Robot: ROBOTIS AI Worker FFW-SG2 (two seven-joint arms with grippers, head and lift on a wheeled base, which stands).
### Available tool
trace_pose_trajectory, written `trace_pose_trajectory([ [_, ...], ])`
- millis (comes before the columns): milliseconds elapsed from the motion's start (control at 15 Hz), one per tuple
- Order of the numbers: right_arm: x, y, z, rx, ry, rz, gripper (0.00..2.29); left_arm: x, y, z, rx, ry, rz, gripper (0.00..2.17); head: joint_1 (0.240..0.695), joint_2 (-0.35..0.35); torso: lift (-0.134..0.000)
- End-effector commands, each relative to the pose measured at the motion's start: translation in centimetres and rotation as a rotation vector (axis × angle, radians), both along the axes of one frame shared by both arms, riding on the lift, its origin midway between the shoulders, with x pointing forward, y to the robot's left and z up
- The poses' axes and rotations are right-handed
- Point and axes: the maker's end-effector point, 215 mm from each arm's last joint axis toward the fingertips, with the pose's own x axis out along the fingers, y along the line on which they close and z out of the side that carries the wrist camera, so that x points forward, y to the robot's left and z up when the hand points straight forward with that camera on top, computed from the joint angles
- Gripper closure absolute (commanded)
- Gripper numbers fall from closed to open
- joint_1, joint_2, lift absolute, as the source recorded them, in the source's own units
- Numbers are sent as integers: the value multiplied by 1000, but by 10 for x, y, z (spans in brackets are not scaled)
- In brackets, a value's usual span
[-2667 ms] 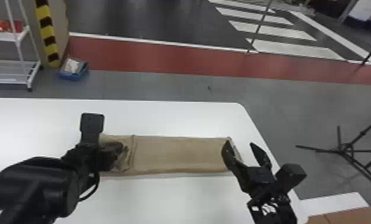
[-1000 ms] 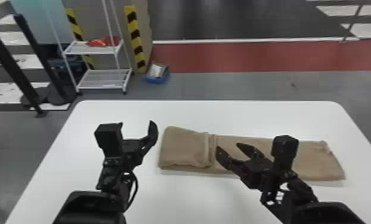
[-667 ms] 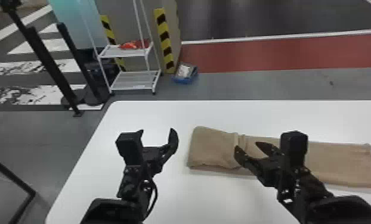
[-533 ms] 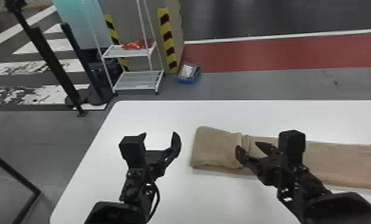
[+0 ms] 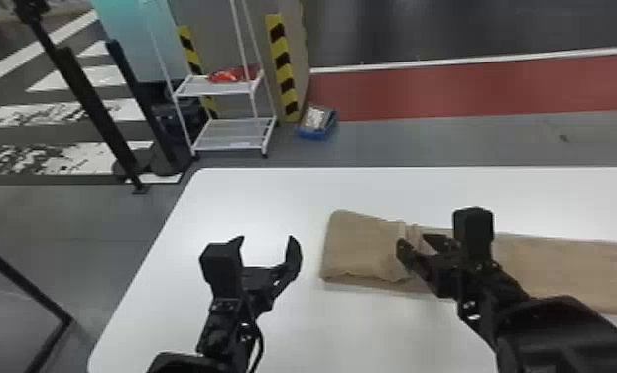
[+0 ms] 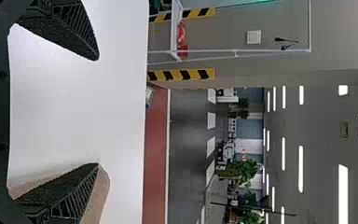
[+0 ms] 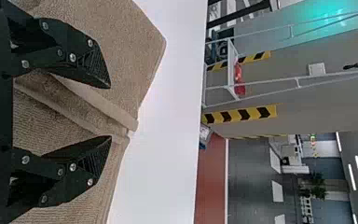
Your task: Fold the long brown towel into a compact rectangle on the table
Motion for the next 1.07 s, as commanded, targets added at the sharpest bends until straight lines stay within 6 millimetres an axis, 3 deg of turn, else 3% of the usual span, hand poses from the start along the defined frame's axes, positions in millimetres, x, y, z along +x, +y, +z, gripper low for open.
trace_pose_trajectory([
  [0, 0, 3, -7, -21, 14, 9, 589, -3, 3, -2, 6, 3, 0, 70, 695, 221, -57],
  [200, 1, 10, -5, -32, 6, 26, 593, -5, 10, 0, 15, -10, 2, 70, 695, 226, -57],
  [333, 0, 17, -6, -39, 6, 42, 768, -6, 10, 0, 10, -10, -2, 70, 695, 234, -57],
  [533, -6, 29, -10, -56, 21, 71, 761, -6, 9, 1, 10, -13, -4, 70, 695, 247, -57],
  [600, -6, 28, -10, -60, 20, 64, 718, -6, 9, 1, 10, -13, -4, 70, 695, 251, -57],
  [667, -8, 29, -12, -60, 20, 63, 481, -6, 10, 2, 10, -17, -2, 70, 695, 254, -57],
  [733, -9, 28, -13, -70, 17, 61, 404, -6, 12, 1, 11, -15, -4, 70, 695, 256, -57],
  [1000, -11, 27, -17, -82, 27, 63, 410, -9, 10, -1, 8, -11, -8, 70, 695, 261, -57],
])
